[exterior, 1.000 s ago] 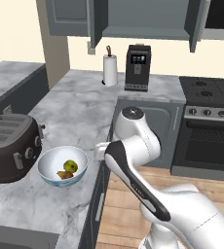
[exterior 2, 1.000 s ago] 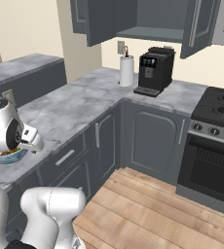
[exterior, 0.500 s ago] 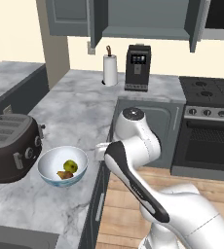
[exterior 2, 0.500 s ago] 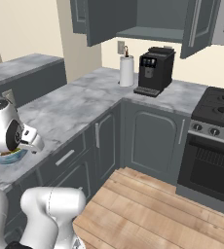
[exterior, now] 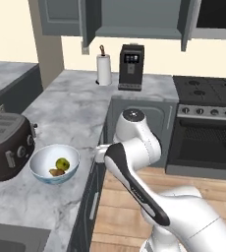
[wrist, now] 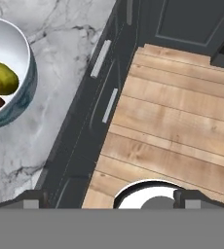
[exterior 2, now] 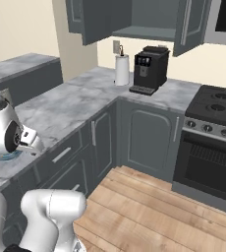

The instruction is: Pick the pears from the cabinet and place them in one bowl. Pick the apple from the sink and place it in the other bowl.

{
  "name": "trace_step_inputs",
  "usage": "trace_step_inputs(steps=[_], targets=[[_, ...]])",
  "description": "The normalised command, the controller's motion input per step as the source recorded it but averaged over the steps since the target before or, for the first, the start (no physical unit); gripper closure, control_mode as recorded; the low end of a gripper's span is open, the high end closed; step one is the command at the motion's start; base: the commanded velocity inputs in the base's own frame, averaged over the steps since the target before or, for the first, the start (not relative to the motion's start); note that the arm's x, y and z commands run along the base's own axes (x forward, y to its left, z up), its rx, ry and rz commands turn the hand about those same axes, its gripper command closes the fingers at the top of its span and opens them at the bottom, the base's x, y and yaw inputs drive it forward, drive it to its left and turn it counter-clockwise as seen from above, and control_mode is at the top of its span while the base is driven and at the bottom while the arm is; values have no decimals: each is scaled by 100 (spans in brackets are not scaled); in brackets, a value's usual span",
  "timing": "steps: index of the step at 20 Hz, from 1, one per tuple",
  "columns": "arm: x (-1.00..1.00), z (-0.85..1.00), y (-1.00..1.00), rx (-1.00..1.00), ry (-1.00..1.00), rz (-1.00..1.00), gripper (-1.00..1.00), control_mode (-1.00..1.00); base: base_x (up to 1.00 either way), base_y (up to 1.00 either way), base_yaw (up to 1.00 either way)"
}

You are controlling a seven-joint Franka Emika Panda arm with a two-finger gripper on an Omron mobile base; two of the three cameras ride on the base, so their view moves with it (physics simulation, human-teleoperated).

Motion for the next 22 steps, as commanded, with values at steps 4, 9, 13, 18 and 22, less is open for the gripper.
trace_step_inputs(steps=[4, 9, 13, 18, 22], targets=[[0, 0, 0, 0, 0, 0, -100, 100, -41, -38, -6], [0, 0, 0, 0, 0, 0, -100, 100, -55, -21, 2], [0, 0, 0, 0, 0, 0, -100, 100, -50, -3, 43], [0, 0, 0, 0, 0, 0, -100, 100, -40, 0, 52], [0, 0, 0, 0, 0, 0, -100, 100, -54, -4, 31]])
